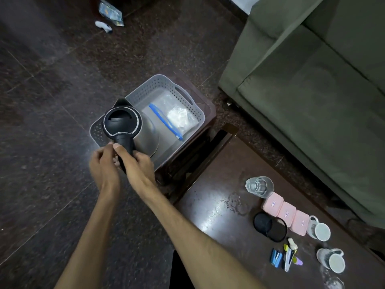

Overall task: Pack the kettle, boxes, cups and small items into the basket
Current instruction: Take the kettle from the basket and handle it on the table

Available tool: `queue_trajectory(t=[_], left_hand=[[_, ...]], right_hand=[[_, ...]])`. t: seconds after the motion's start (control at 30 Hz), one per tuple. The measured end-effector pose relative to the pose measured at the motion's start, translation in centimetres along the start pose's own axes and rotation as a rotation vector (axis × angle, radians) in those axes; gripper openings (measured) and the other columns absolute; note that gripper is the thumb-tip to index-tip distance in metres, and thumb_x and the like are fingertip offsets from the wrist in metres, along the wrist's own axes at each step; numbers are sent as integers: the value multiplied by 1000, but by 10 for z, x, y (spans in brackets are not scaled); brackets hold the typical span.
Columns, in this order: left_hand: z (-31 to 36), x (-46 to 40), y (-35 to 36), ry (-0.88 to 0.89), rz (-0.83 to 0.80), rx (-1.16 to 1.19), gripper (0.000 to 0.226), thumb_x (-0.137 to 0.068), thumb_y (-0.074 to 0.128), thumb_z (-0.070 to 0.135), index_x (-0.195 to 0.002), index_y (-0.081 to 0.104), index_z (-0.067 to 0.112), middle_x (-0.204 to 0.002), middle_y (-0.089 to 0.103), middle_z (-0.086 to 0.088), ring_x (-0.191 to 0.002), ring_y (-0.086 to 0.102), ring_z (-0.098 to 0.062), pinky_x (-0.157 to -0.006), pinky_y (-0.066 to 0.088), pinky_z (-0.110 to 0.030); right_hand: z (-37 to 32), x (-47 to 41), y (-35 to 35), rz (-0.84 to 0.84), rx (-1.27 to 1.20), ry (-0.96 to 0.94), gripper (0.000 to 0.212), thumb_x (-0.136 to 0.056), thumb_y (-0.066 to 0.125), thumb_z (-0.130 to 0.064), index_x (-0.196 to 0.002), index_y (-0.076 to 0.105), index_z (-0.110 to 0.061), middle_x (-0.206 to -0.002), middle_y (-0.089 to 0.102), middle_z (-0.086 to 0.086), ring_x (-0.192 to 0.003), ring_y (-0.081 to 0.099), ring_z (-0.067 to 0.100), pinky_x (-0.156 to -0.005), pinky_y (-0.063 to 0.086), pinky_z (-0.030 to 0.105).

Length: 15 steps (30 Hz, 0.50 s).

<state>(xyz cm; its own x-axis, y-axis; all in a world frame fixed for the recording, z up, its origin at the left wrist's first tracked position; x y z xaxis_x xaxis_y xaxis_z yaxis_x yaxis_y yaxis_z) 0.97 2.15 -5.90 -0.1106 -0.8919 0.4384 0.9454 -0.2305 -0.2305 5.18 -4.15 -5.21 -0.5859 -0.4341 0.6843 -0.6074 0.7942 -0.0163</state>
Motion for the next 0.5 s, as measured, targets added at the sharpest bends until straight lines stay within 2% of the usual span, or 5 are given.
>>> queue_trajectory(t=[0.1, 0.17, 0.23, 0.3, 0.5], left_hand=[[-1, -6, 2, 9, -34, 21, 14, -94, 62, 35, -98, 61, 21, -85, 59, 13, -66, 58, 8, -79, 52, -39], [0, -9, 3, 20, -66, -9, 34, -96, 60, 34, -122, 60, 12, -100, 61, 12, -88, 61, 2, -98, 53, -43], [1, -12, 4, 34, -94, -30, 43, -98, 59, 33, -134, 57, 10, -115, 61, 5, -106, 60, -8, -108, 50, -46], [2, -15, 5, 51, -118, -38, 42, -97, 58, 33, -134, 58, 12, -122, 62, 3, -113, 59, -10, -108, 49, -45], [14, -11, 14, 174, -163, -44, 46, -96, 58, 33, -135, 58, 9, -111, 62, 15, -108, 59, -6, -95, 48, -33]], right_hand=[[11, -5, 7, 23, -191, -33, 60, -81, 67, -65, -93, 78, -8, -89, 80, 12, -90, 77, 22, -93, 59, 50], [15, -8, 7, 95, -211, -80, 58, -84, 66, -66, -92, 77, -10, -84, 80, 7, -85, 75, 12, -87, 60, 46], [15, -8, 4, 202, -179, -146, 58, -84, 65, -67, -85, 76, -11, -75, 76, 5, -70, 66, 2, -77, 60, 40], [11, -9, -1, 288, -166, -207, 57, -85, 65, -65, -78, 75, -9, -68, 73, 6, -60, 60, 1, -67, 58, 34], [-11, -13, -26, 349, -129, -296, 67, -82, 66, -64, -59, 58, -1, -56, 55, 21, -53, 45, 9, -57, 49, 46]])
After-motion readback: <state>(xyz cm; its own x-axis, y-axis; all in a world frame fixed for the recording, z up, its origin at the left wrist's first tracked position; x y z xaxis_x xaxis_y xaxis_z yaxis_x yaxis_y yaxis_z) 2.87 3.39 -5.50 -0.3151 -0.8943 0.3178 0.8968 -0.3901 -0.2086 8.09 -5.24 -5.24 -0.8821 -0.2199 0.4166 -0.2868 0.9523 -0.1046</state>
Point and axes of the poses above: each hand's wrist, its own x-axis away from the middle knuckle, its own y-axis out of the palm, z = x × y, the point moved 1 cm from there along -x, towards the middle knuckle
